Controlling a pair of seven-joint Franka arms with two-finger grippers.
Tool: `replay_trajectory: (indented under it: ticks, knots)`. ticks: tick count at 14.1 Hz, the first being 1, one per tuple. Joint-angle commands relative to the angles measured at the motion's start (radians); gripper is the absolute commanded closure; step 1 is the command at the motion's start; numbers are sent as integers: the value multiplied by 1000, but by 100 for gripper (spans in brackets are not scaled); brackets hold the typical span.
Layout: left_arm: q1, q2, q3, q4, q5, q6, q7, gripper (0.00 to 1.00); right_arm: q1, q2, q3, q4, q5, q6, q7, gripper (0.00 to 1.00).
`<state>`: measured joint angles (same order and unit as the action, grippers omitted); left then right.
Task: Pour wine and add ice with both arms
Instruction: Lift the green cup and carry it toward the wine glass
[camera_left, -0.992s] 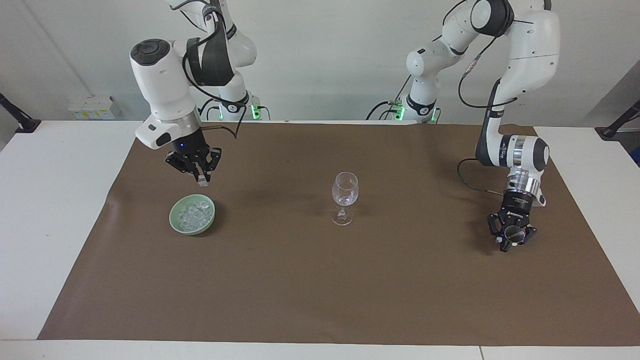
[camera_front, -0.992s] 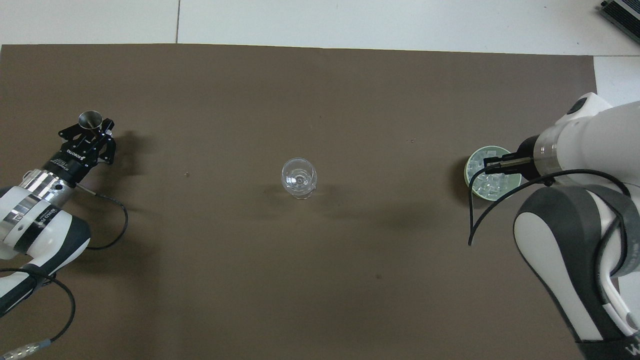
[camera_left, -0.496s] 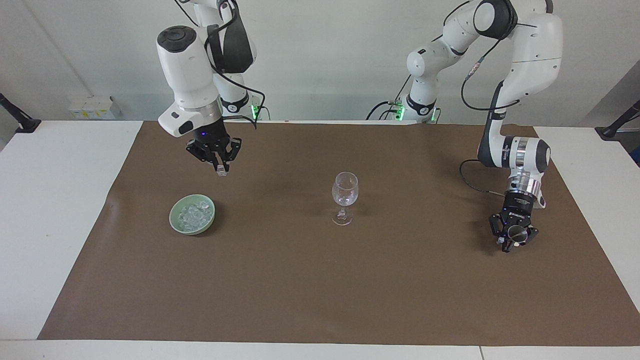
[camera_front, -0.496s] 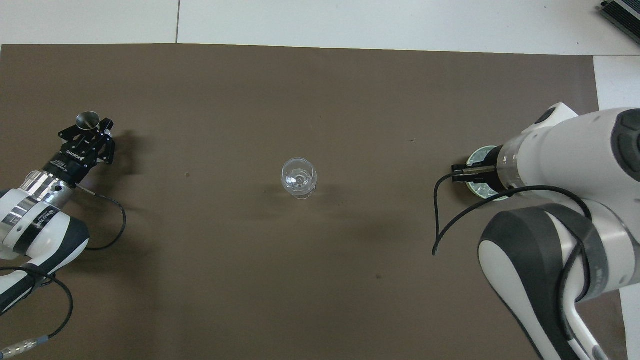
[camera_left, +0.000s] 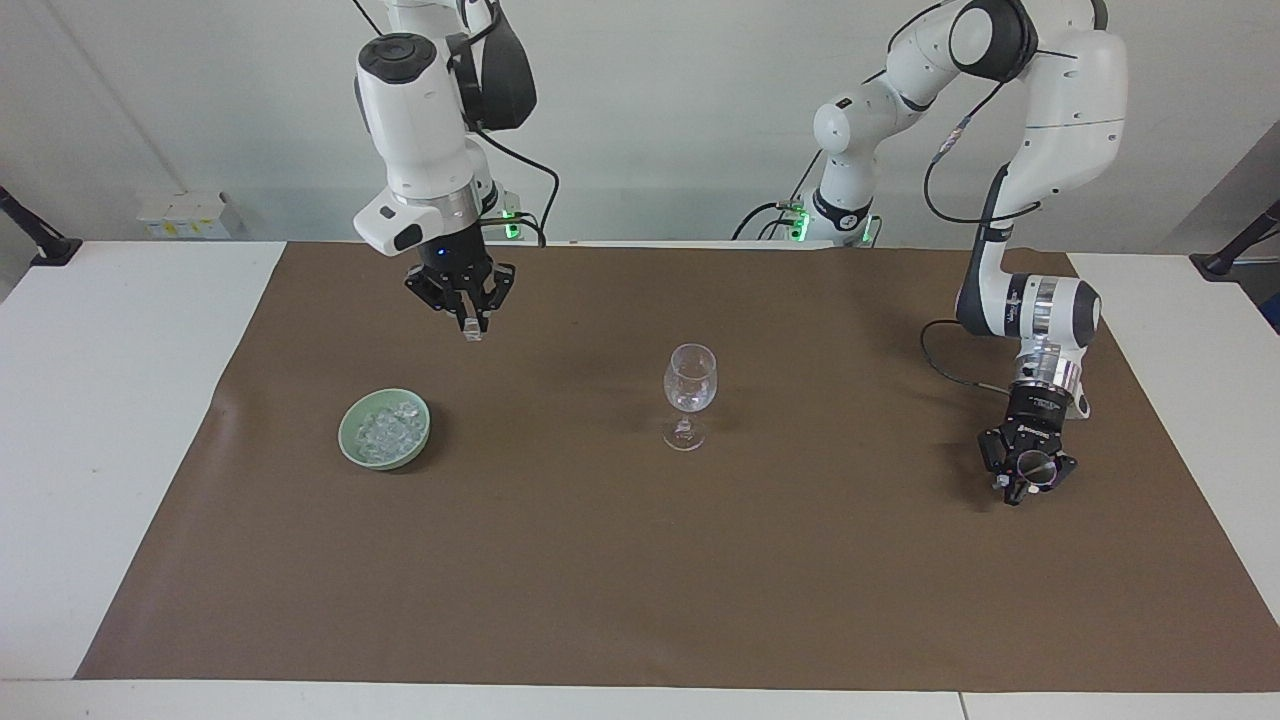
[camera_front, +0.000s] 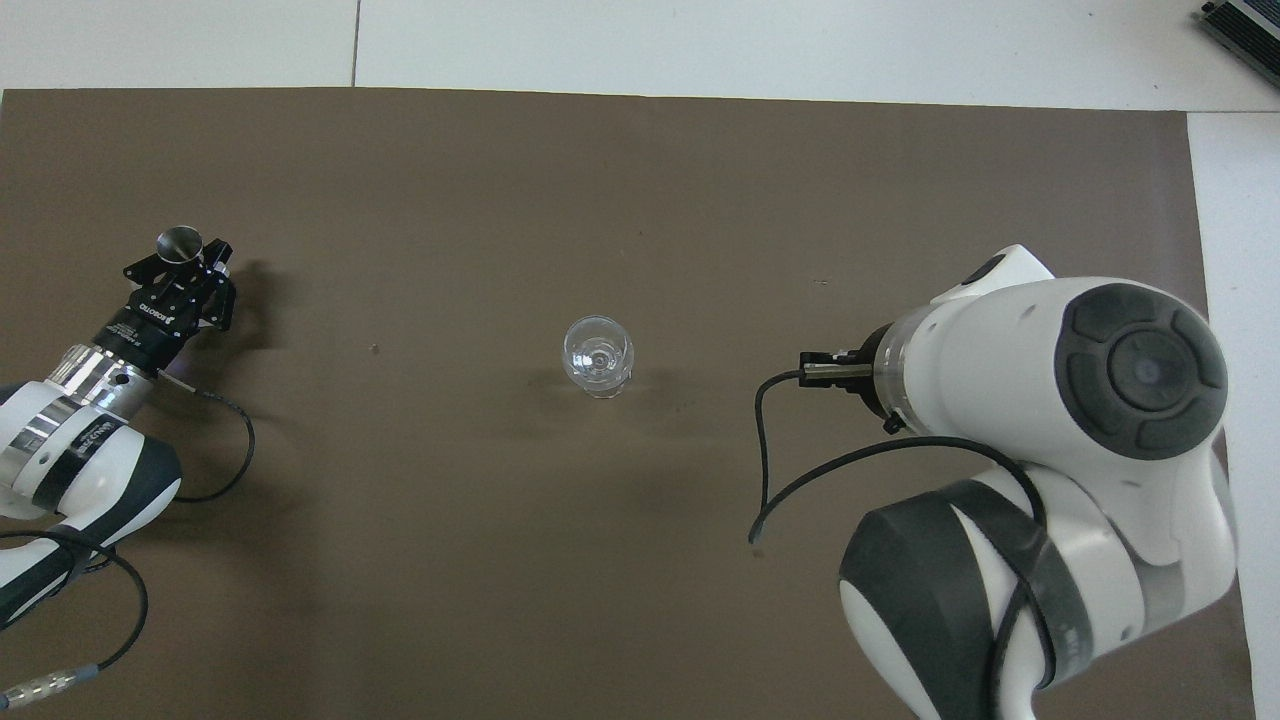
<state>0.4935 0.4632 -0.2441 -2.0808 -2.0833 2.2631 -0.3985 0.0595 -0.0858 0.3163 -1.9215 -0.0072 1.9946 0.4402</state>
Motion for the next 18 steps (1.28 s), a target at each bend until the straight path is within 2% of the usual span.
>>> replay_trajectory:
  ticks: [1, 8, 10, 11, 14, 18]
  knots:
    - [14, 15, -4, 16, -15, -27, -2, 100, -9, -3, 27, -2, 9, 74, 55, 100]
    - [13, 17, -4, 16, -14, -27, 4, 99, -7, 58, 173, 28, 27, 248, 248, 100]
    - [13, 17, -4, 15, -14, -27, 7, 94, -6, 127, 205, 112, 9, 251, 294, 100]
    - [13, 17, -4, 16, -12, -27, 7, 87, -4, 164, 227, 146, -9, 263, 325, 100]
    - [11, 17, -4, 16, -12, -27, 7, 74, -1, 230, 259, 156, -83, 332, 374, 100]
    - [11, 17, -4, 16, -12, -27, 7, 69, 8, 267, 277, 145, -85, 357, 383, 100]
